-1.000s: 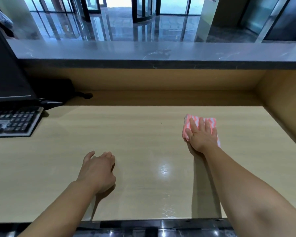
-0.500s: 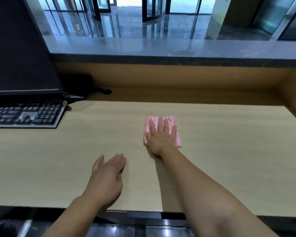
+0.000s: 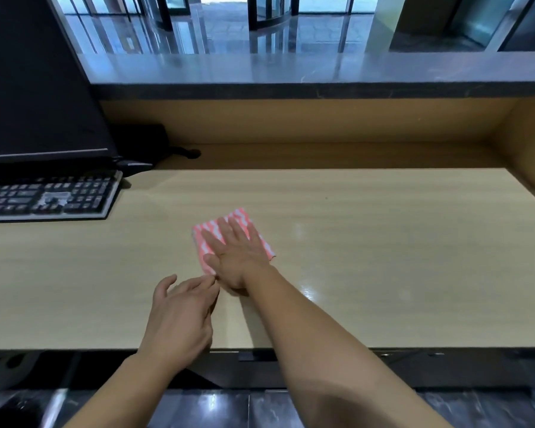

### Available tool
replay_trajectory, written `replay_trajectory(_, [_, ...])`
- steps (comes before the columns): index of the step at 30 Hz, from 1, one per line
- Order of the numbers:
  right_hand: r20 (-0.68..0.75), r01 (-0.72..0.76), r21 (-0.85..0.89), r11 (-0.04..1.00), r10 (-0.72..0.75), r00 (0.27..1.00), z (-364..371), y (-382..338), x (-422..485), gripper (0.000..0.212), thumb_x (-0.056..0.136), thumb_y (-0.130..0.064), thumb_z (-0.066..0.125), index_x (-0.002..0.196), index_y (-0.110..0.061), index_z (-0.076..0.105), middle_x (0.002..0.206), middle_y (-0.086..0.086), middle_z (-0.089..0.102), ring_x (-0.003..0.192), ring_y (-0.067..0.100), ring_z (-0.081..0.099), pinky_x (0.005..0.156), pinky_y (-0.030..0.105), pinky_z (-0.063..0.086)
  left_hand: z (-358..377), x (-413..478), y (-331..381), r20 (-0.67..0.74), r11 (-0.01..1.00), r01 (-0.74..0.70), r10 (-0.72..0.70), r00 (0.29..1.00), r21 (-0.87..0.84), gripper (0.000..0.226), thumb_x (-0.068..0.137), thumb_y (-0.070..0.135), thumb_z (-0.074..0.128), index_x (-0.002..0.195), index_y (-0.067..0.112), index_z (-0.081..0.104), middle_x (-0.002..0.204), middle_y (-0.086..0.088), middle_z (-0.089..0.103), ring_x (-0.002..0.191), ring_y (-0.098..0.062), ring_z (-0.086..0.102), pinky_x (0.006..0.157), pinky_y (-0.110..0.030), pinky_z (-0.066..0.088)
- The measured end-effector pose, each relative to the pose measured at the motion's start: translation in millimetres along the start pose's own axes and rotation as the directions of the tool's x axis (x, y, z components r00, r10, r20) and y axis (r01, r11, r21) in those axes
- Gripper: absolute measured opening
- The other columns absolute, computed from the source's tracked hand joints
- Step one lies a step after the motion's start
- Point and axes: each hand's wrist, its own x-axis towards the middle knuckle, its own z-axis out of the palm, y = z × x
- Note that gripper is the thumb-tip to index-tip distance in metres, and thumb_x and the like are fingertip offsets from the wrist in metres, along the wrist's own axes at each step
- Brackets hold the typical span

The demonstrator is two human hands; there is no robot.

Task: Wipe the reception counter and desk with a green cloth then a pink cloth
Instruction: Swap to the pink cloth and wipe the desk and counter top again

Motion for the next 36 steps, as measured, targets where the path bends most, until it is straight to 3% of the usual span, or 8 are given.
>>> replay_trajectory(3, [-0.036,-0.135,-0.002,0.991,0.135,0.99,-9,47,-23,0.059,0.103,-0.044,0.02,0.154,-0.036,-0.008,0.162,0.002,-0.019,0.147,0.02,-0.023,0.116,0.046,-0.017,-1,7,12,0.037,0.998,0.006,-0.008,0.999,0.069,0.023,0.069,0.013,0.049,0.078,0.026,0.067,0.082,0.012,0.069,0.082,-0.012,0.069,0.098,-0.034,0.018])
replay_trajectory(7, [-0.077,-0.348,0.056,0.936,0.352,0.933,-17,119,-64,0.057,0.103,-0.045,0.017,0.155,-0.035,-0.006,0.163,0.001,-0.015,0.148,0.02,-0.02,0.118,0.046,-0.012,-9,13,21,0.149,0.991,0.048,-0.067,0.987,0.128,0.031,0.092,0.024,0.033,0.106,0.029,0.061,0.118,0.012,0.063,0.111,-0.006,0.057,0.104,-0.032,-0.002])
replay_trajectory(13, [-0.098,-0.588,0.101,0.803,0.596,0.797,-21,205,-136,0.058,0.103,-0.049,0.015,0.154,-0.035,-0.008,0.163,0.001,-0.016,0.149,0.021,-0.019,0.119,0.046,-0.009,-19,15,28,0.232,0.987,0.033,-0.068,0.97,0.155,0.022,0.091,0.025,0.033,0.102,0.028,0.052,0.118,0.014,0.057,0.114,-0.007,0.055,0.11,-0.037,0.003])
replay_trajectory(22, [-0.034,-0.743,0.164,0.649,0.756,0.653,-18,190,-135,0.059,0.103,-0.047,0.011,0.154,-0.03,-0.015,0.16,0.008,-0.023,0.147,0.026,-0.023,0.116,0.053,-0.015,-13,5,22,0.194,0.999,0.035,-0.041,0.98,0.034,0.031,0.09,0.015,0.039,0.117,0.025,0.05,0.131,0.01,0.05,0.125,-0.008,0.046,0.111,-0.036,-0.001])
replay_trajectory(26, [-0.068,-0.643,0.113,0.757,0.652,0.755,-5,129,-100,0.059,0.103,-0.046,0.01,0.154,-0.028,-0.015,0.16,0.009,-0.023,0.147,0.028,-0.024,0.116,0.054,-0.015,-6,-11,14,0.097,0.998,-0.005,0.01,0.995,-0.059,0.034,0.091,0.009,0.043,0.12,0.02,0.057,0.13,0.005,0.055,0.126,-0.01,0.049,0.112,-0.033,-0.005])
replay_trajectory(30, [-0.065,-0.445,0.056,0.894,0.448,0.892,8,40,-65,0.059,0.103,-0.045,0.01,0.152,-0.029,-0.02,0.158,0.01,-0.026,0.145,0.029,-0.028,0.114,0.056,-0.017,3,-32,0,-0.021,0.997,-0.042,0.04,0.999,-0.064,0.035,0.068,-0.002,0.069,0.096,0.018,0.07,0.099,0.002,0.07,0.109,-0.016,0.065,0.106,-0.045,0.024])
replay_trajectory(32, [-0.058,-0.312,0.014,0.95,0.312,0.948,14,-6,-55,0.059,0.103,-0.046,0.009,0.151,-0.03,-0.022,0.157,0.008,-0.029,0.143,0.028,-0.029,0.113,0.055,-0.021,3,-40,-9,-0.042,0.999,-0.012,0.011,0.999,-0.042,0.036,0.064,-0.002,0.072,0.092,0.021,0.07,0.092,0.004,0.07,0.108,-0.018,0.065,0.101,-0.045,0.028])
replay_trajectory(36, [0.018,-0.11,-0.037,0.993,0.111,0.994,28,-66,-46,0.058,0.104,-0.047,0.01,0.152,-0.034,-0.018,0.158,0.004,-0.027,0.144,0.024,-0.029,0.112,0.052,-0.024,-9,-53,-19,0.039,0.996,0.088,-0.087,0.995,-0.017,0.039,0.077,0.007,0.061,0.11,0.026,0.069,0.122,0.008,0.065,0.128,-0.016,0.05,0.107,-0.043,0.02])
